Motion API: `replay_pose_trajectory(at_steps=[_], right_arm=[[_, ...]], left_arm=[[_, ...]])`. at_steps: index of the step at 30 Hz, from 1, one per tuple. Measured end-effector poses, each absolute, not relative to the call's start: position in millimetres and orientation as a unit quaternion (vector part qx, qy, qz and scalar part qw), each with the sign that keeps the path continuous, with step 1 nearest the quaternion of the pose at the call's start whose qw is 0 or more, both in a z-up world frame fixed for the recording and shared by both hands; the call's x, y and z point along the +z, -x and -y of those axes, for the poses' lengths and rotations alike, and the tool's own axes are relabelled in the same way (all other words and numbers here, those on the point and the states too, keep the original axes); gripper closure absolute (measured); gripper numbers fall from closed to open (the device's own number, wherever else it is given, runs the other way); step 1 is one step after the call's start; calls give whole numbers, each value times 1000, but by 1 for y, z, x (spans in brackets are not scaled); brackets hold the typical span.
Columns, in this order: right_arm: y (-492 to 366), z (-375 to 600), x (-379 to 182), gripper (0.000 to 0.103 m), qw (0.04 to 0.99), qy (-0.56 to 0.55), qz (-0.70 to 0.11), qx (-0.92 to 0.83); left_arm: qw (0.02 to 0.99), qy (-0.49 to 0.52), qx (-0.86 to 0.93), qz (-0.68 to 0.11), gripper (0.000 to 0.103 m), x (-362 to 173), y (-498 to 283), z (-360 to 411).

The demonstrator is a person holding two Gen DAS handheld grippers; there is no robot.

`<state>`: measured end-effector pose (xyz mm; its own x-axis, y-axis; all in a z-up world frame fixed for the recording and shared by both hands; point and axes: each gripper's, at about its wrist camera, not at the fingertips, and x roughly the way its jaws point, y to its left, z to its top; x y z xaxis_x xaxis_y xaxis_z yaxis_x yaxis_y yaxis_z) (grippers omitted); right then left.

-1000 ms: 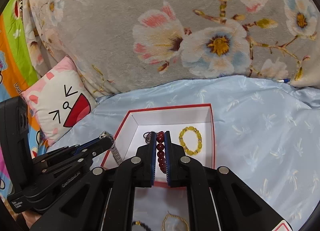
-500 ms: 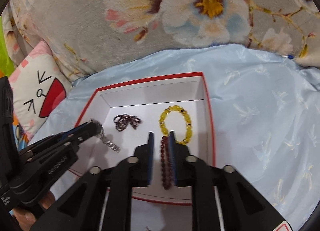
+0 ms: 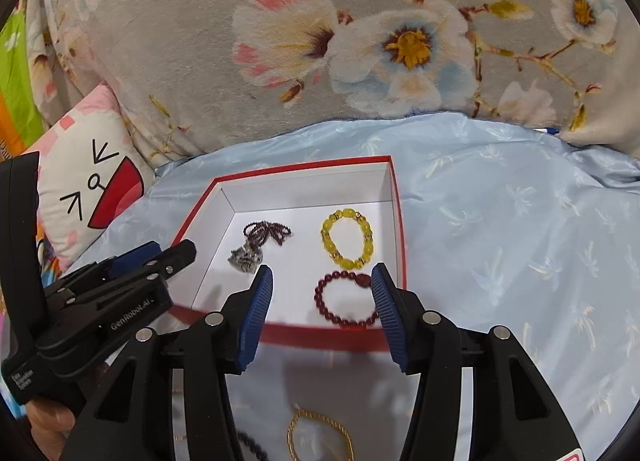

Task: Organize jewelry
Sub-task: 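Move both open tools back toward the gold bangle and orange bracelet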

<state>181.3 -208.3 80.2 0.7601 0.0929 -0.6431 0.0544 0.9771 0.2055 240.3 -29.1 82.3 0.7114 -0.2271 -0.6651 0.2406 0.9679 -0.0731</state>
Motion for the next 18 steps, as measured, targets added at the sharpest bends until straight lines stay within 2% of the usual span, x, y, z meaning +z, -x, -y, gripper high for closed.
replay_pose_trajectory(at_steps=[18], right_arm=[[-86,200,38,52,908,-114,-402,9]], left_arm=[[903,8,-109,-416,52,34,-153,-7]])
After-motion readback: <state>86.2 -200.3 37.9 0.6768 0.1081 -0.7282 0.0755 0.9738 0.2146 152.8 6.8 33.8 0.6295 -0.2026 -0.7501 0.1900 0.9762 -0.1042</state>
